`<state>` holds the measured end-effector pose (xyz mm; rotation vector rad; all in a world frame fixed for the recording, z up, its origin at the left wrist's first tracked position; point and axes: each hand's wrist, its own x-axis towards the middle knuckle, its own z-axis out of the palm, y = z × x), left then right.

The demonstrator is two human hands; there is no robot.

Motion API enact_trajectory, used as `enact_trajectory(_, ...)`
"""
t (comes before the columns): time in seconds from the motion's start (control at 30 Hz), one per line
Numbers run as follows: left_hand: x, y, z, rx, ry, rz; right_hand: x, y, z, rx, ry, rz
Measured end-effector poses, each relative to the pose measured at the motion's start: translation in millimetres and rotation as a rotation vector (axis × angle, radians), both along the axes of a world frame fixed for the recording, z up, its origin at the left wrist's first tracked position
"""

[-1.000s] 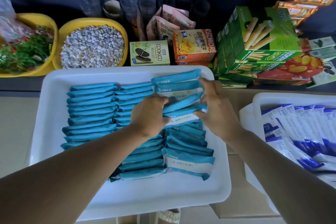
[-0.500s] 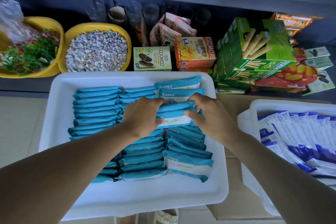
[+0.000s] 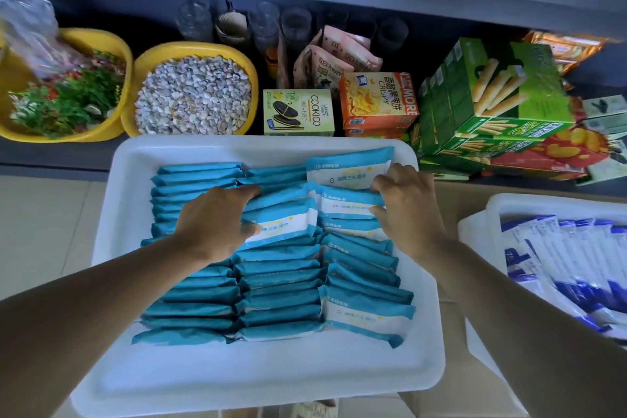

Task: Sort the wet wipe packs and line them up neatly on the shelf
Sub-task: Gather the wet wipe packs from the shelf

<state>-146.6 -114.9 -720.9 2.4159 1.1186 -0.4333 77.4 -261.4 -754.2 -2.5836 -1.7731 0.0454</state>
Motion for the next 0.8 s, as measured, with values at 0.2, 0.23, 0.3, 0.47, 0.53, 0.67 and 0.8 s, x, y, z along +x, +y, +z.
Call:
enact_trajectory(0.2,-5.3,6.8,-2.6,-0.037,0.022,0.044,7.1,-5.5,12.3,0.145,0.101,0.052)
enact_trajectory(0.23,-4.0,8.1,-1.9,-0.048,0.010,0.052,9.0,-1.4,12.6,0.156,0.113,0.051)
enact_trajectory(0.3,-0.5,10.0,-1.3,-0.057,-0.017,0.057,11.6,8.0,11.4,0.144,0.116,0.037)
enact_trajectory(0.47,5.6,10.7,-3.6,0.011,-0.022,0.033,9.1,22.1,5.5,0.095,0.025,0.009)
enact_trajectory(0.53,5.9,9.5,-3.6,0.043,-0.021,0.017,8.4,23.2,3.8,0.089,-0.041,0.036)
enact_trajectory(0.67,5.2,7.2,-2.3,0.070,-0.024,-0.029,9.1,23.9,0.7,0.049,-0.117,0.032)
enact_trajectory(0.8,8.4,8.6,-3.8,0.010,0.006,0.010,12.2,24.5,4.0,0.020,-0.076,-0.011)
